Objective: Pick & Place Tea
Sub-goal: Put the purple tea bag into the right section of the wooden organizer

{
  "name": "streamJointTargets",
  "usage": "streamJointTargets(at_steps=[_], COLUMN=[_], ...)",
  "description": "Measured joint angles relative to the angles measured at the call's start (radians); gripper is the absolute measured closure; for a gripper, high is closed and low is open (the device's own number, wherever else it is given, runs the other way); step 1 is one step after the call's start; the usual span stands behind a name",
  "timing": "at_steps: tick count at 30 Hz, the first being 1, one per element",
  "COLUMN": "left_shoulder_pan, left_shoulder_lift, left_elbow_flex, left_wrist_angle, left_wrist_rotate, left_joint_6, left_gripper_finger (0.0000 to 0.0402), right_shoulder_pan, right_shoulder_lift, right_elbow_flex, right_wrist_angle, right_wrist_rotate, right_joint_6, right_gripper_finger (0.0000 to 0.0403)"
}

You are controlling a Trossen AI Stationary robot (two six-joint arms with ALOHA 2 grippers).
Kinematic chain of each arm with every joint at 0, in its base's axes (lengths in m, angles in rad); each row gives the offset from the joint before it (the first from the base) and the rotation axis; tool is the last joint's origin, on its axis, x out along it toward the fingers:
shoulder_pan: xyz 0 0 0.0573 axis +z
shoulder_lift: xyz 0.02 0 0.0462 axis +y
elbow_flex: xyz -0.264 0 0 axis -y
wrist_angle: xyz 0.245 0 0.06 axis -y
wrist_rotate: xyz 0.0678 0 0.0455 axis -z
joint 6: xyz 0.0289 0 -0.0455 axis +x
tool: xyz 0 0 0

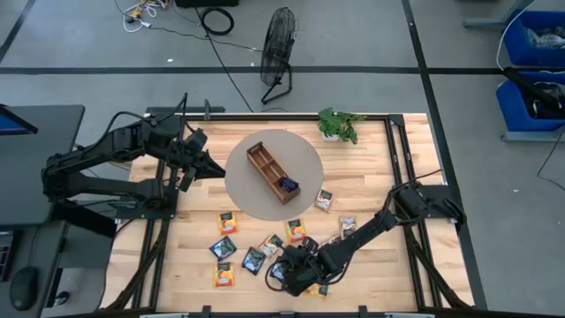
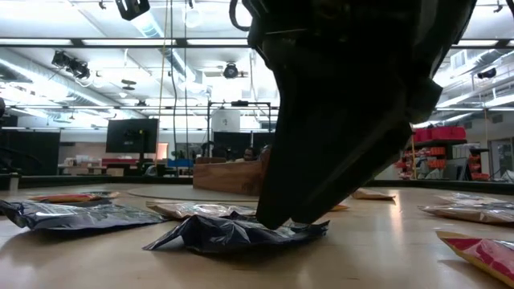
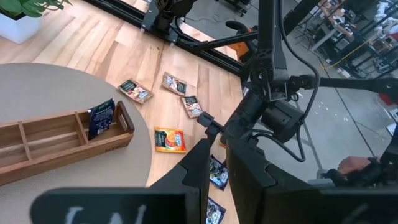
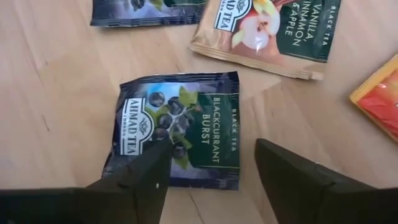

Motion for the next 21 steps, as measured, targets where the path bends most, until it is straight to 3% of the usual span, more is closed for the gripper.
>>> streamJointTargets(at_steps=[4,8,16,21], left_shoulder_pan=[0.000,0.000,0.000,0.000], left_shoulder_lift=[0.000,0.000,0.000,0.000], left_elbow_flex=[0.000,0.000,0.000,0.000], left_wrist_angle=[0.000,0.000,0.000,0.001], left_wrist_rotate=[0.000,0.000,0.000,0.000], left_joint_6=[0.000,0.001,0.002,0.010], left_gripper_finger=[0.0344,0.0344,0.0344,0.0344], right_shoulder_pan=[-0.001,0.000,-0.008,-0.018], right_shoulder_lift=[0.025,0.035,0.047,0.040], right_elbow_flex=[0.001,0.002,0.000,0.003], right_wrist_angle=[-0.010,-0.005,0.007,-0.019], right_wrist_rotate=[-0.026,-0.027,-0.065,-0.079], right_joint_6=[0.000,-0.002,0.026,0.082], right_gripper_finger=[0.0174,0.0218,0.0388,0.0399])
